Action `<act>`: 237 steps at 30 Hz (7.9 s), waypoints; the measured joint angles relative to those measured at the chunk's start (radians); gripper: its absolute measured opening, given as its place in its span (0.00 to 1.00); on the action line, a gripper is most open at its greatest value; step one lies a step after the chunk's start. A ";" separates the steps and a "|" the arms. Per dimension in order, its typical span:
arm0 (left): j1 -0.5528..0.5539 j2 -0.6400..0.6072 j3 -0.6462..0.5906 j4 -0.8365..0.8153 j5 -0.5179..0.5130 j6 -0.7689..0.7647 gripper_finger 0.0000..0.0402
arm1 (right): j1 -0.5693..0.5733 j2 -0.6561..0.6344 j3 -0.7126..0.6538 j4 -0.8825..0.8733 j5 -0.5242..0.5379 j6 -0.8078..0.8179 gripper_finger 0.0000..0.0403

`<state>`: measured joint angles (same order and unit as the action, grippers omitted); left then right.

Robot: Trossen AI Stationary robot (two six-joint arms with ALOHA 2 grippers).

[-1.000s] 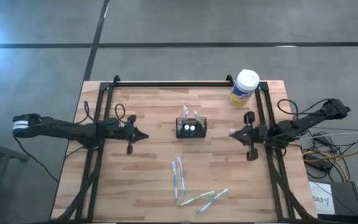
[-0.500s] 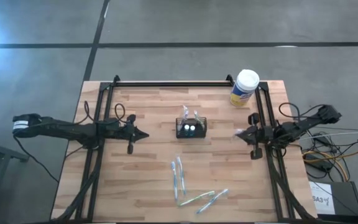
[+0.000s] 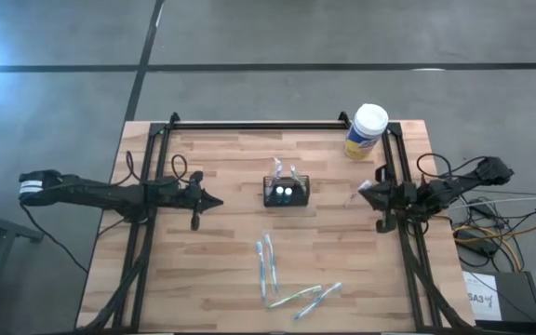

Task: Pick & Place toothbrushing station
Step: Put the violet toothbrush into the black wire organizer, then put the top left blue toothbrush into the black wire organizer

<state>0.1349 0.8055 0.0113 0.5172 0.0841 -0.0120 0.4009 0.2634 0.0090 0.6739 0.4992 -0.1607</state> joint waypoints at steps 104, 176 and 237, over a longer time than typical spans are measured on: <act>0.000 0.002 -0.006 -0.002 -0.007 -0.026 0.03 | -0.279 1.177 0.217 0.766 0.080 0.064 0.37; -0.528 1.134 1.315 -1.076 -0.307 -1.242 0.57 | -0.275 -0.185 0.085 -0.678 -0.293 0.113 0.02; -0.110 0.505 0.552 0.476 -0.222 -0.050 0.00 | -0.275 -0.169 0.084 -0.677 -0.288 0.109 0.02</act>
<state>0.0248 1.3107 0.5633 0.9936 -0.1381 -0.0624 0.1261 0.0940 0.0933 -0.0032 0.2111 -0.0518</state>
